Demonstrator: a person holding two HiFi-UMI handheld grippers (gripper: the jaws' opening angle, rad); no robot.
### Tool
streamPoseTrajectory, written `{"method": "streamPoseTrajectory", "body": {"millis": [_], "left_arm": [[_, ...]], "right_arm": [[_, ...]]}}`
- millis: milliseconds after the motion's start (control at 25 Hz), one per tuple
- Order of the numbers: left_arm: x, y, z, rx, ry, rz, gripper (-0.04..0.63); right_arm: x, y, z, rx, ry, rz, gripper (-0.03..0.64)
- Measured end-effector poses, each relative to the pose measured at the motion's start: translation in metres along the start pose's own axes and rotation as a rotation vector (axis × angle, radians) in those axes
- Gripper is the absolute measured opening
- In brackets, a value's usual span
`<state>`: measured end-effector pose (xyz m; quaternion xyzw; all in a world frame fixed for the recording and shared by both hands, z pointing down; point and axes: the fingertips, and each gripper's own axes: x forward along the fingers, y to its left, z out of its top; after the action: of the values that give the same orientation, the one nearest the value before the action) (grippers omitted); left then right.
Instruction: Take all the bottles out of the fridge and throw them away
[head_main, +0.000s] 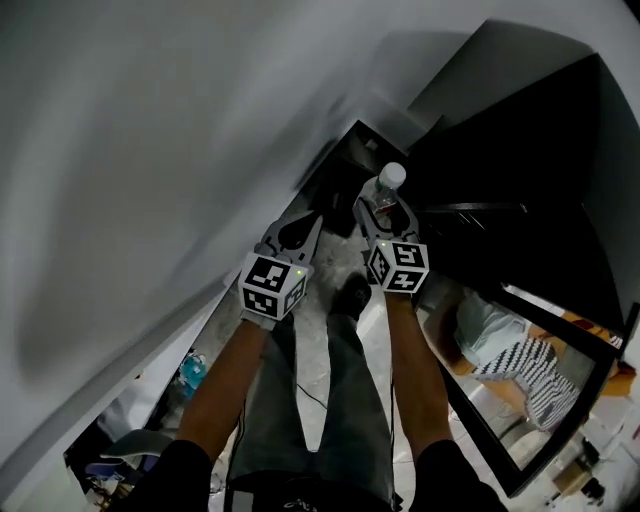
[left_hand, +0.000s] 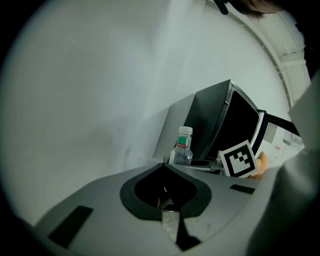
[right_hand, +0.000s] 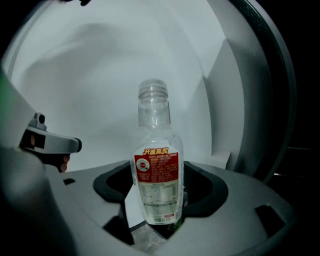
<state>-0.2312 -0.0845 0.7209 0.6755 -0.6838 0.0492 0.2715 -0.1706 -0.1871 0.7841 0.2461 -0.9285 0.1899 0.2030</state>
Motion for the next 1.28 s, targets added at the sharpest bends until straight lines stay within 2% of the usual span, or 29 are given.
{"method": "streamPoseTrajectory", "body": {"millis": [240, 560, 800, 1040, 1280], "left_arm": [[0.014, 0.005, -0.039, -0.008, 0.04, -0.018, 0.006], [0.029, 0.01, -0.068, -0.02, 0.066, -0.034, 0.006], [0.035, 0.017, -0.072, -0.021, 0.075, -0.04, 0.006], [0.04, 0.024, -0.07, -0.026, 0.071, -0.035, 0.006], [0.041, 0.03, -0.072, -0.035, 0.079, -0.029, 0.006]], "right_arm": [[0.014, -0.009, -0.062, 0.04, 0.07, -0.013, 0.304], [0.027, -0.017, -0.112, 0.067, 0.129, -0.013, 0.305], [0.043, -0.023, -0.131, 0.083, 0.169, -0.023, 0.305], [0.061, -0.021, -0.131, 0.103, 0.171, -0.01, 0.305], [0.075, -0.028, -0.145, 0.198, 0.212, -0.011, 0.307]]}}
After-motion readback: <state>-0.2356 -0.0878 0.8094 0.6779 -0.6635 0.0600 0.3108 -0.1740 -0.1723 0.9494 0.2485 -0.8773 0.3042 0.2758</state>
